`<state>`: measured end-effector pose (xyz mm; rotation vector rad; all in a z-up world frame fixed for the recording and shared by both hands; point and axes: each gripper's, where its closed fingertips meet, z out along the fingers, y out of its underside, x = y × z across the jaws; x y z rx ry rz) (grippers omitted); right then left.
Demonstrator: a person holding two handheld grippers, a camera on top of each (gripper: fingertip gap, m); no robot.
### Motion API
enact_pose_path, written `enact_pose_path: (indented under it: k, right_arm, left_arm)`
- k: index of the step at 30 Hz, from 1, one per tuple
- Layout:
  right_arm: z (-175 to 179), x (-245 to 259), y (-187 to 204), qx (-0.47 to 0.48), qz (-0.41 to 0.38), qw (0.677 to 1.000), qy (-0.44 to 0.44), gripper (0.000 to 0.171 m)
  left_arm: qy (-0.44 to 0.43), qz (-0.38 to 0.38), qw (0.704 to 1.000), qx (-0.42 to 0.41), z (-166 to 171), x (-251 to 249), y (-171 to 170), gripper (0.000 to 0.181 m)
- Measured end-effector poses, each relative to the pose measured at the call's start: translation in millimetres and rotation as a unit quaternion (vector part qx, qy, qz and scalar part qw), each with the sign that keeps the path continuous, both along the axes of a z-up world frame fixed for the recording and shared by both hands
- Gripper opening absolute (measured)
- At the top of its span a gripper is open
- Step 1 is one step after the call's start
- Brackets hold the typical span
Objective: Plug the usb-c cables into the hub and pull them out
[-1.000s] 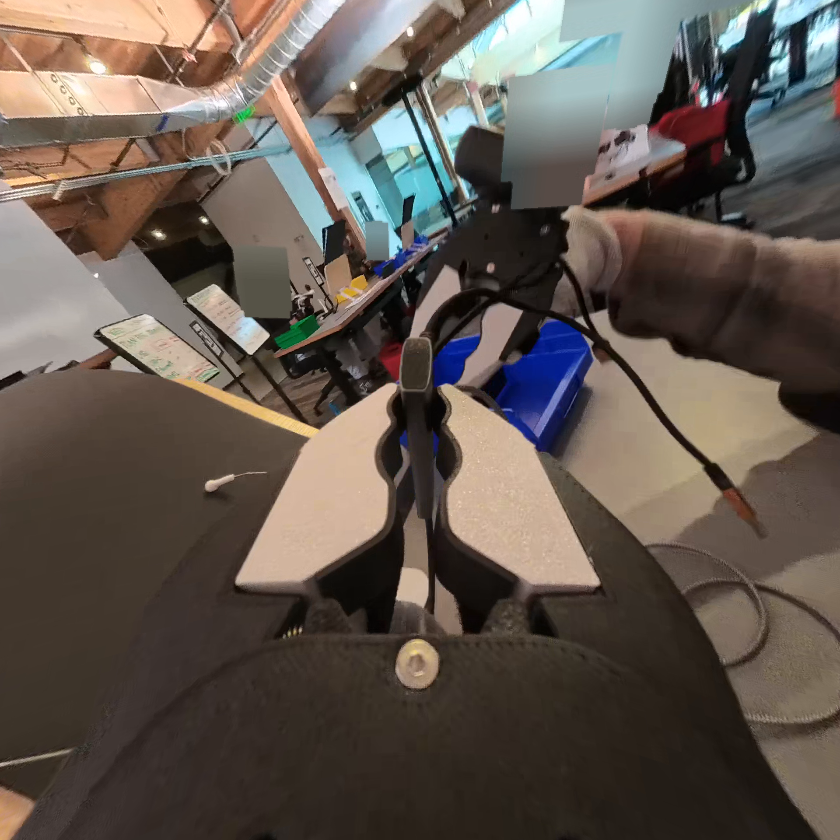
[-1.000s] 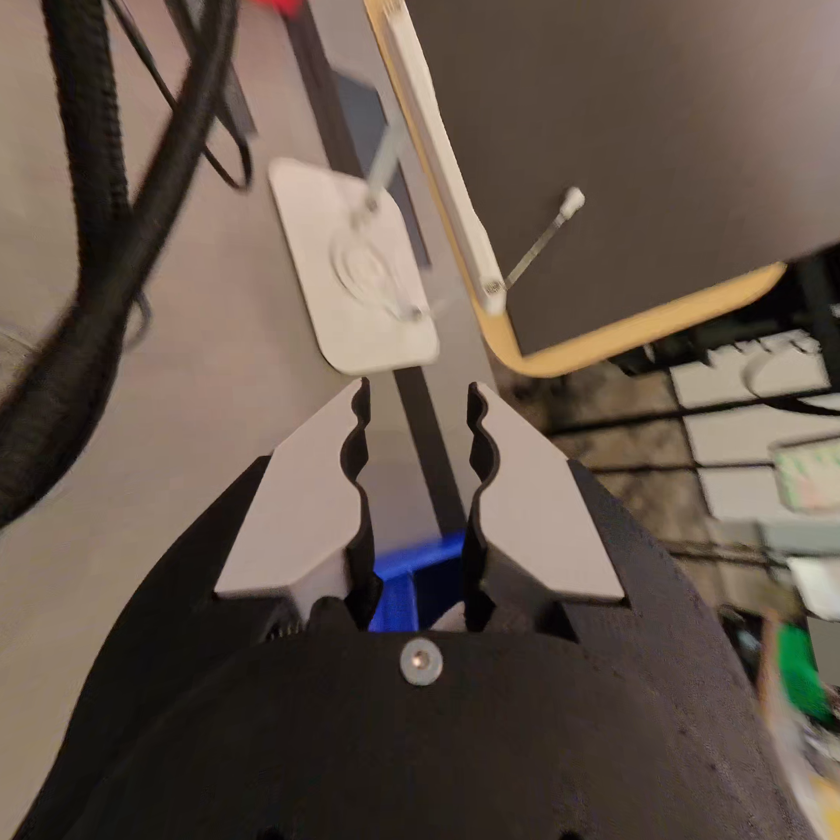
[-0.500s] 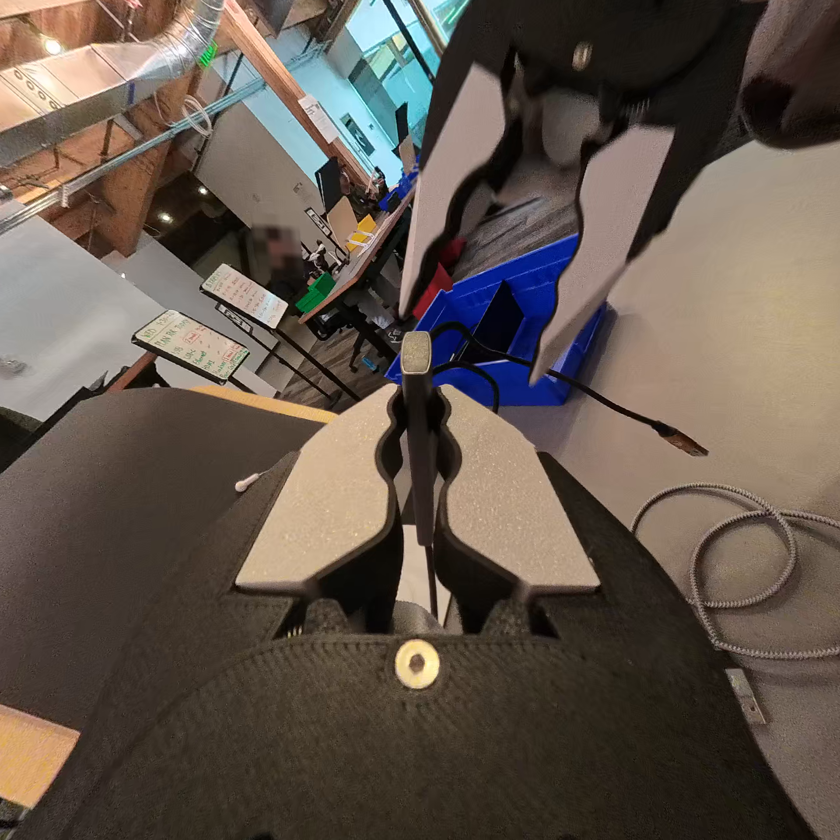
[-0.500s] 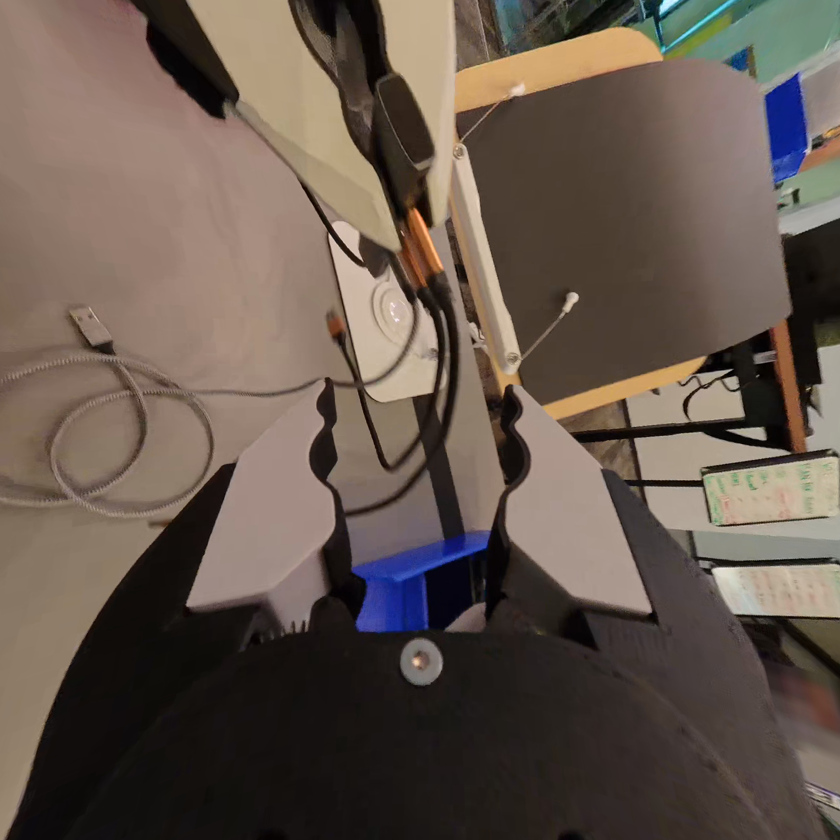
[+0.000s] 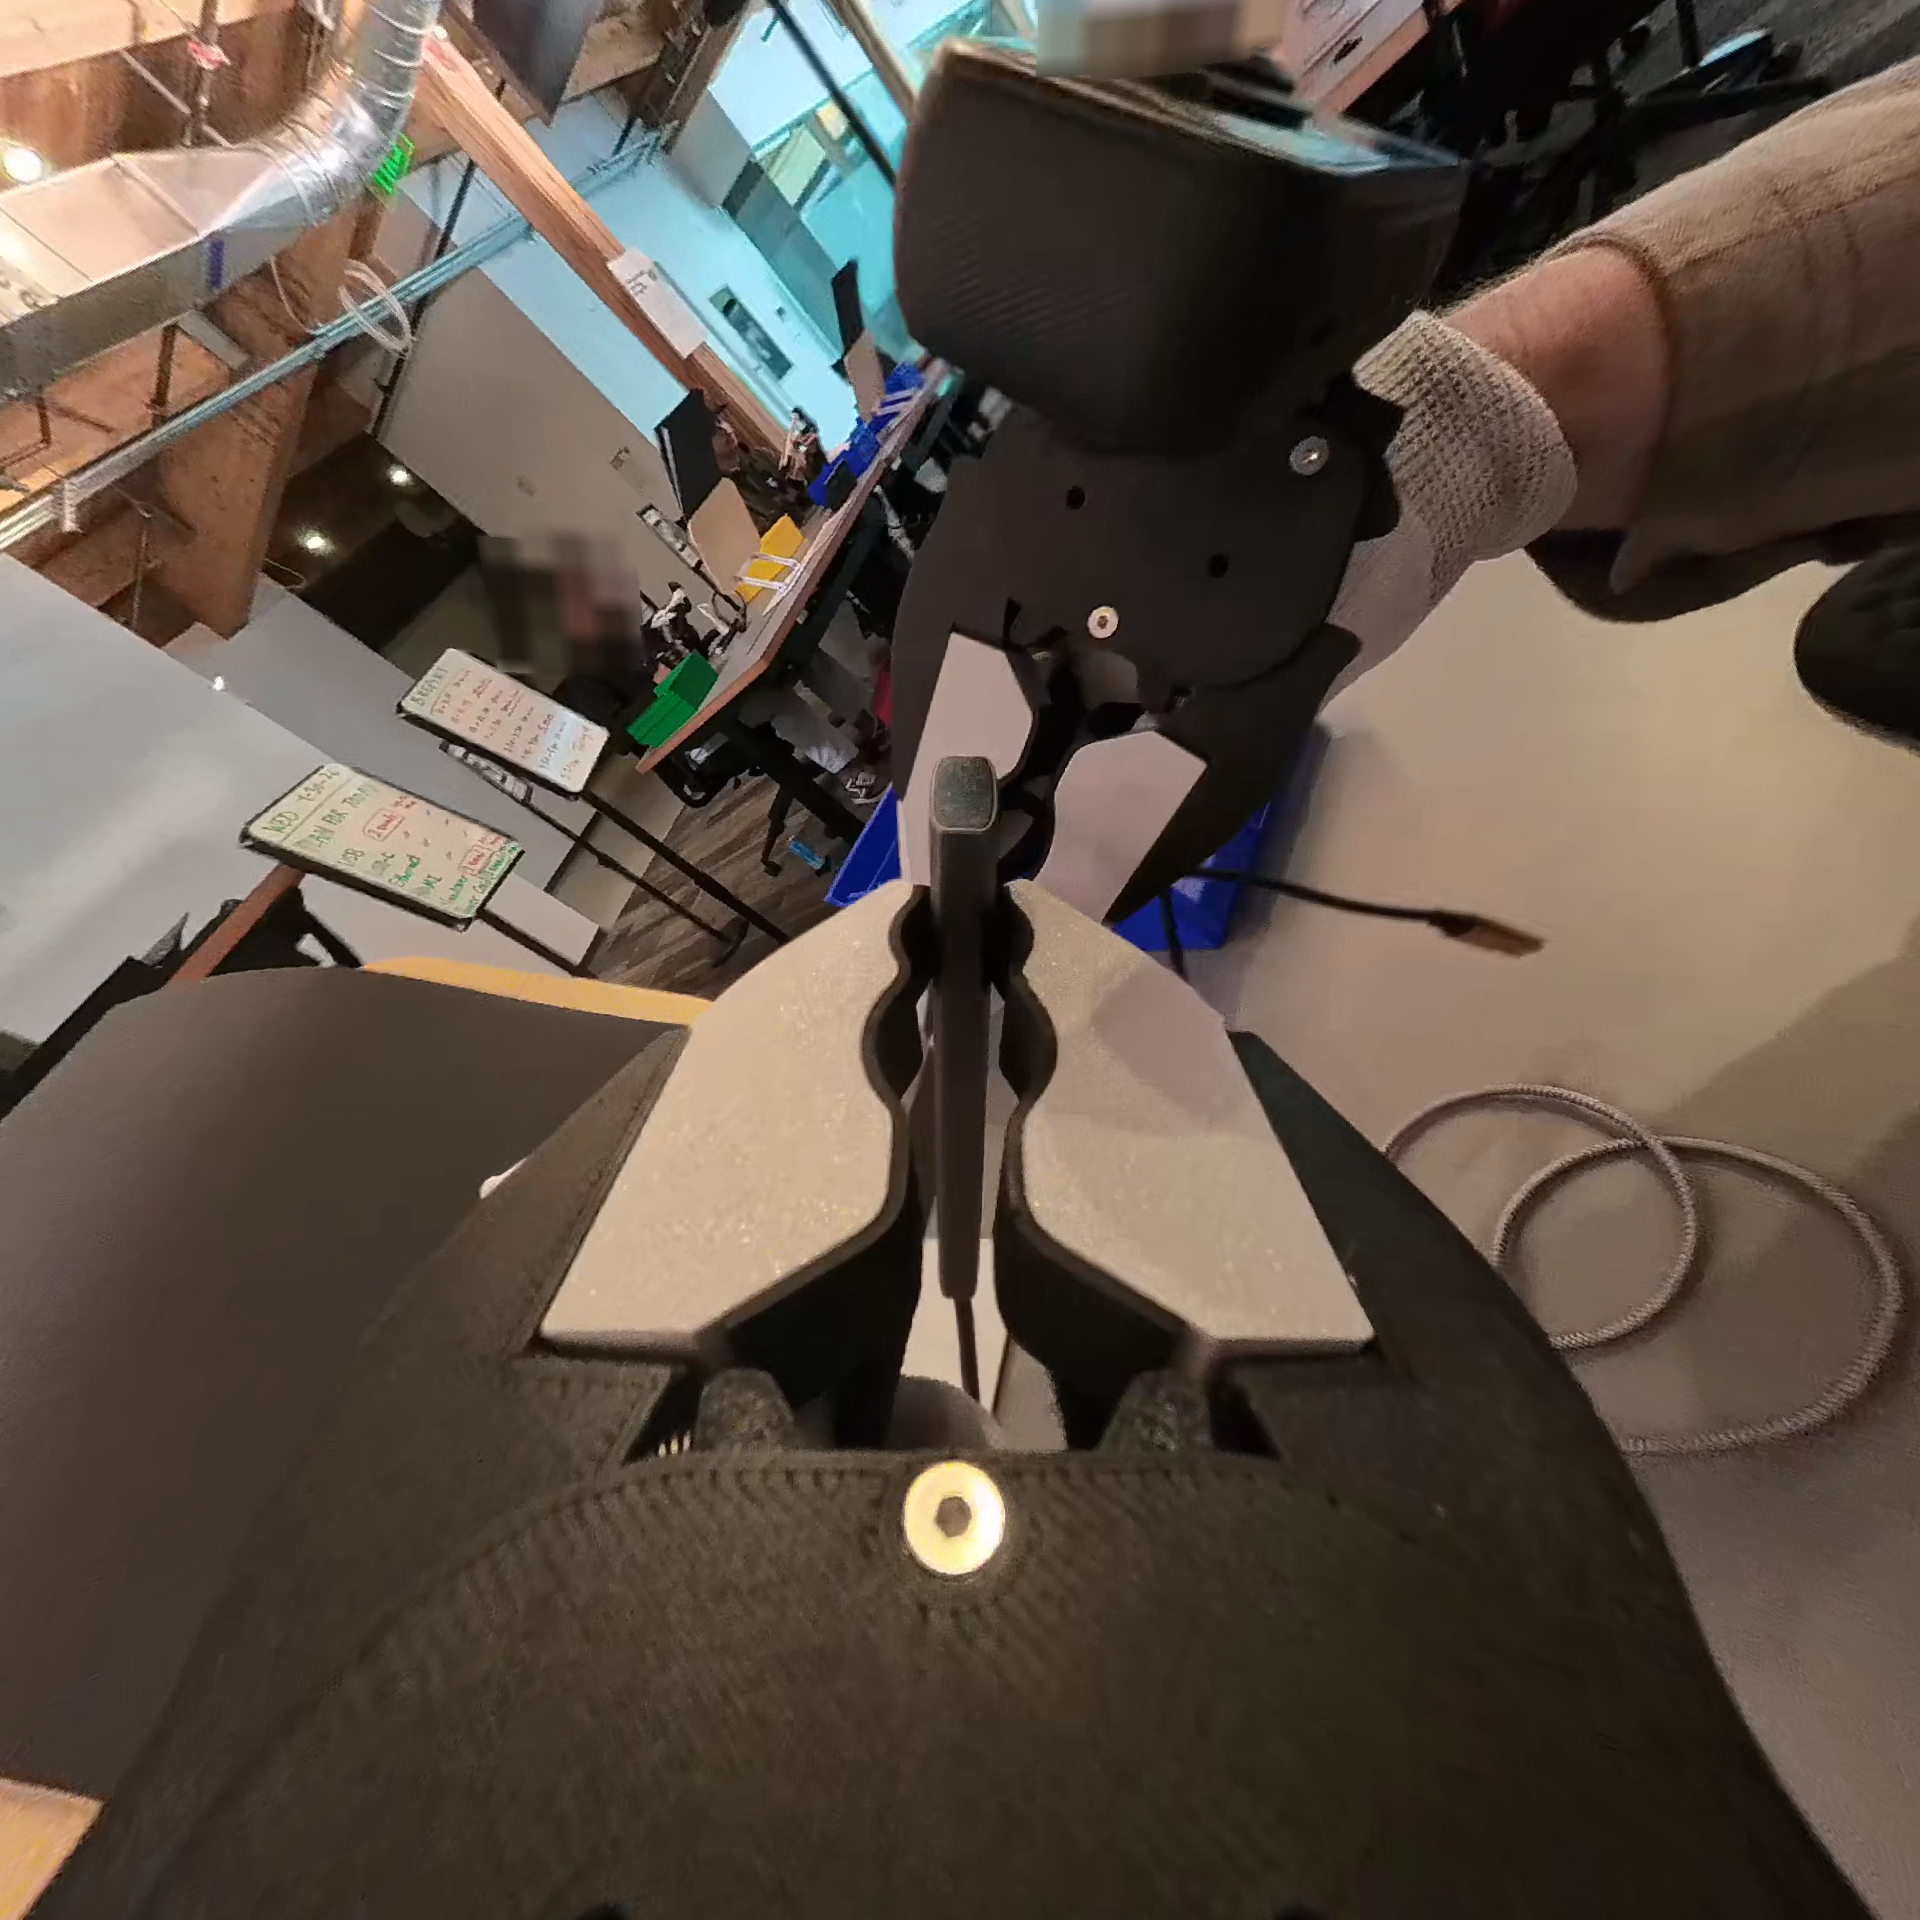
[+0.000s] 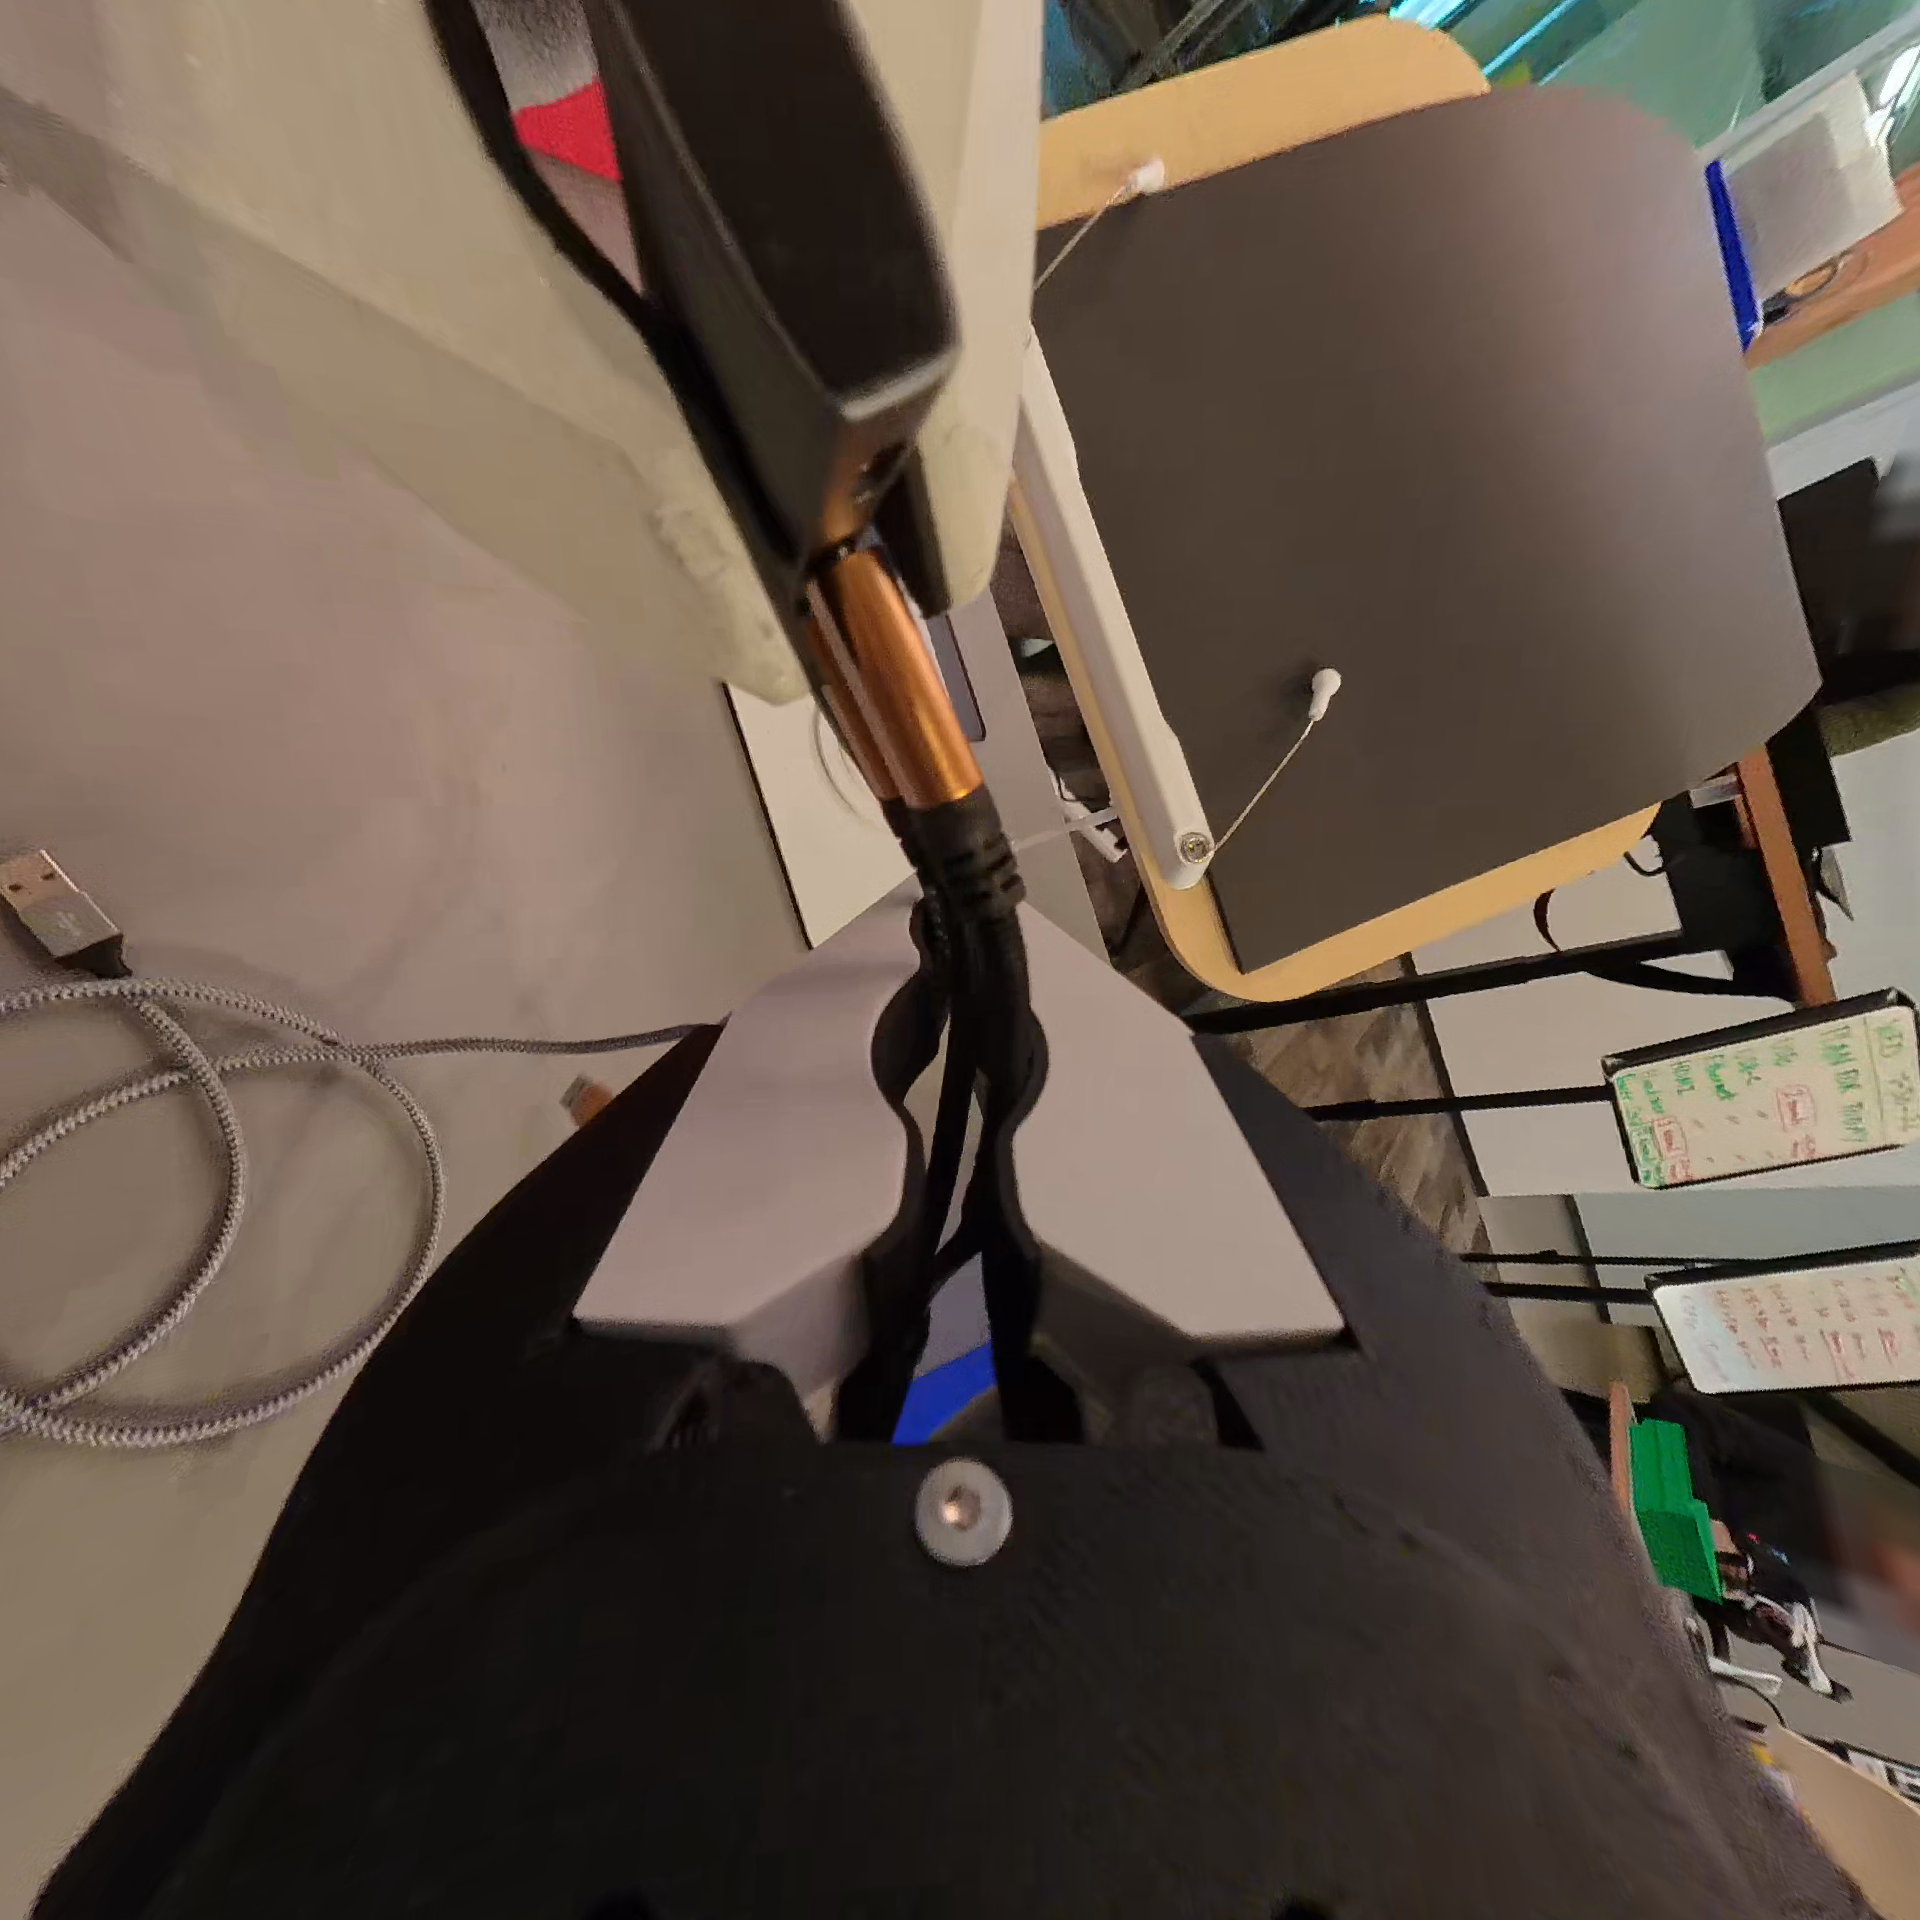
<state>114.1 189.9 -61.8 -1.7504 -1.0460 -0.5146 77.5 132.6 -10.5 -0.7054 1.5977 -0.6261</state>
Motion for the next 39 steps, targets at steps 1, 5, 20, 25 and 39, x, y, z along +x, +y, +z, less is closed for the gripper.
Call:
enact_pose_path:
  k: [1,5,20,25,39]
  right_arm:
    - [2,-1,-1,0.006,0.001,1.0,0.006,0.0]
    - [4,9,-3,0.008,-0.005,1.0,0.03,0.0]
    - [-19,20,-45,0.043,0.04,0.995,0.081,0.0]
    - [-35,7,-65,0.052,0.077,0.993,0.075,0.0]
    - [-147,-60,-86,0.02,0.169,0.975,-0.143,0.0]
  left_arm:
    - [0.001,-0.01,1.0,-0.005,1,-1,-3,0.011]
    - [-0.008,-0.026,0.999,-0.041,14,-14,0,0.038]
    - [0.175,-0.046,0.961,-0.207,-68,-24,44,0.049]
    - [0.206,-0.032,0.958,-0.196,-106,6,36,0.048]
    - [0.23,-0.039,0.952,-0.198,-129,17,27,0.048]
